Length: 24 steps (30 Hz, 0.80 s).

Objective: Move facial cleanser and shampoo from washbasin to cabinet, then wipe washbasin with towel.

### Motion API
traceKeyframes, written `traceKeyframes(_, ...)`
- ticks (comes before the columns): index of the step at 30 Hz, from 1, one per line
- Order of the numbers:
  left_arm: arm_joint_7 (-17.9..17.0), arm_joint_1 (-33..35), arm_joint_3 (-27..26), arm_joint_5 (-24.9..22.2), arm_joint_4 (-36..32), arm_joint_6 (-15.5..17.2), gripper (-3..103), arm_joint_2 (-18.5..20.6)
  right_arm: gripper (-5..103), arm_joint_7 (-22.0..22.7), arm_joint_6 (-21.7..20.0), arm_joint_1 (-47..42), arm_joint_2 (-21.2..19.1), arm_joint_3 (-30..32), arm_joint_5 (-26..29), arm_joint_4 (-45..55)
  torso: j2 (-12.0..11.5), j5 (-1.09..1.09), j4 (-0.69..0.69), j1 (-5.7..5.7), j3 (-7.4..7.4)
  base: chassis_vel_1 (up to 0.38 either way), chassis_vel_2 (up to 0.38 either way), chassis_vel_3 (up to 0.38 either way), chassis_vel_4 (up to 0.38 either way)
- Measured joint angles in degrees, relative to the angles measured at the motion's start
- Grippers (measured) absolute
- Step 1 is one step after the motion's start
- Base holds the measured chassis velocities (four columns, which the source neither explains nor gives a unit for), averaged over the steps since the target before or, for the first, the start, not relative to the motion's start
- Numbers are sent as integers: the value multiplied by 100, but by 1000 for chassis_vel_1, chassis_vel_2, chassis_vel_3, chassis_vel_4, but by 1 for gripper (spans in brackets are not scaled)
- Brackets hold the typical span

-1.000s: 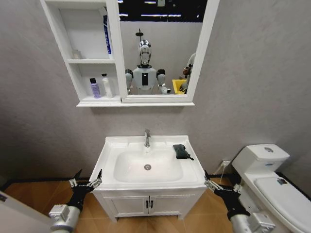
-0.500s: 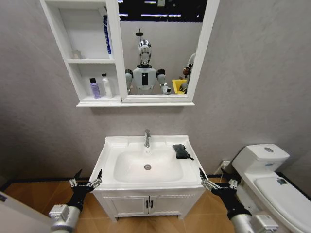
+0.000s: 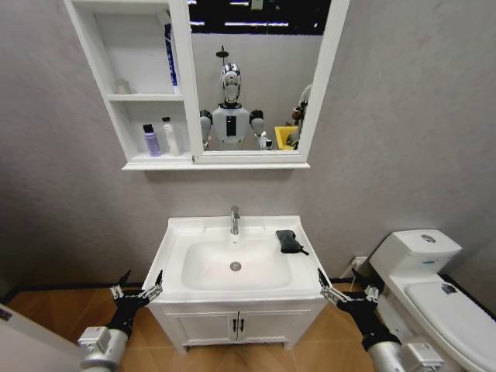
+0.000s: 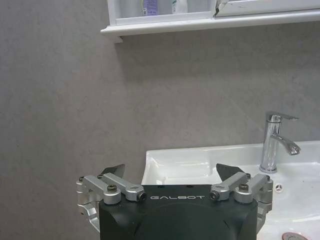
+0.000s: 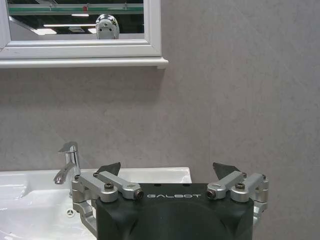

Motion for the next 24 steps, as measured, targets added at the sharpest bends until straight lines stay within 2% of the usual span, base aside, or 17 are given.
traceKeyframes(12,0,1,0,0,0,0,100,0,100,5,0,2,4,-1,-4,-6,2,0,0,-3,-1,200,-192,-187,197)
traceKeyframes(21,0,1,0,0,0,0,100,0,100,9,0,3,4,-2,-4,-7,2,3,0,-5,-1,317,-306,-297,320)
traceKeyframes(22,0,1,1,0,0,0,100,0,100,9,1,2,4,-1,-5,-7,3,-4,-2,-7,-2,338,-363,-312,355)
traceKeyframes(24,0,1,0,0,0,0,100,0,100,9,1,3,5,-2,-4,-7,1,1,-1,-4,-1,411,-368,-370,355)
